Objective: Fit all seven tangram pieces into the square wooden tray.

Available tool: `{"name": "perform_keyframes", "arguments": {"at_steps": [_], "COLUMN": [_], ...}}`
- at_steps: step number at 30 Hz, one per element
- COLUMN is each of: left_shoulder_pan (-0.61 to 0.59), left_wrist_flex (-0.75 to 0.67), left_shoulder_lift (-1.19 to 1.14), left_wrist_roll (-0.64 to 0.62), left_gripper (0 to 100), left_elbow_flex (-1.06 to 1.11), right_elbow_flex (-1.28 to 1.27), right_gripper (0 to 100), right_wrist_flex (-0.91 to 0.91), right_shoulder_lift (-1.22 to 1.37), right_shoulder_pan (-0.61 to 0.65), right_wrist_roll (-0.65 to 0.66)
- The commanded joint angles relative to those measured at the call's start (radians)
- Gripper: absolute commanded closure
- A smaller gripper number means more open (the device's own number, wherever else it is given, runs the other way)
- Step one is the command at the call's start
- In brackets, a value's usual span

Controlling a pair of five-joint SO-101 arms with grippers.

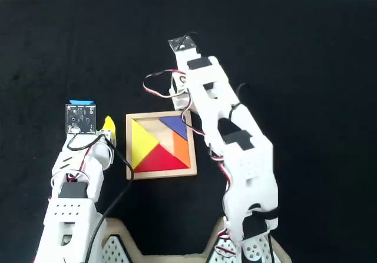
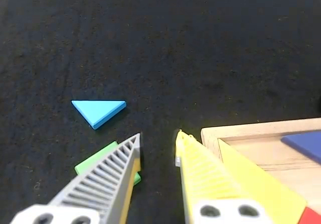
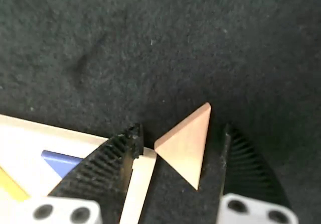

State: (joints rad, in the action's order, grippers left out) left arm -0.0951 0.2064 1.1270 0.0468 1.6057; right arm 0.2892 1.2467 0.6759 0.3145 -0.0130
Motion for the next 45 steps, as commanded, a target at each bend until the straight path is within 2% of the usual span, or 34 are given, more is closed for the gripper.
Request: {"name": "perform_keyframes", "arguments": {"at_steps": [1, 6, 14, 24, 30, 34, 39, 45], "left_shoulder_pan": [0.008, 0.007, 0.007, 0.012, 0.012, 0.008, 0.008, 0.008], "left_wrist_flex": [-0.025, -0.025, -0.025, -0.025, -0.025, -0.026, -0.026, -0.026], "left_shoulder_lift": [0.005, 0.005, 0.005, 0.005, 0.005, 0.006, 0.008, 0.011], "left_wrist_roll": [0.011, 0.011, 0.011, 0.011, 0.011, 0.011, 0.011, 0.011], "left_gripper": [88, 88, 88, 88, 88, 88, 88, 88], "left_elbow_flex": [-0.021, -0.021, -0.021, -0.021, -0.021, -0.021, -0.019, -0.019], "right_elbow_flex": [0.097, 0.101, 0.085, 0.084, 0.082, 0.079, -0.058, -0.429], "right_gripper": [74.7, 81.7, 82.5, 98.5, 98.7, 98.7, 98.7, 98.7], "right_wrist_flex": [0.104, 0.109, 0.103, 0.101, 0.115, 0.203, 0.213, 0.044], "right_shoulder_lift": [0.028, 0.038, 0.039, -0.005, -0.073, -0.151, -0.329, -0.662], "right_shoulder_pan": [-0.008, -0.04, -0.046, -0.051, -0.052, -0.044, -0.006, 0.12], "right_wrist_roll": [0.012, 0.012, 0.009, 0.006, 0.006, -0.037, -0.074, -0.117]}}
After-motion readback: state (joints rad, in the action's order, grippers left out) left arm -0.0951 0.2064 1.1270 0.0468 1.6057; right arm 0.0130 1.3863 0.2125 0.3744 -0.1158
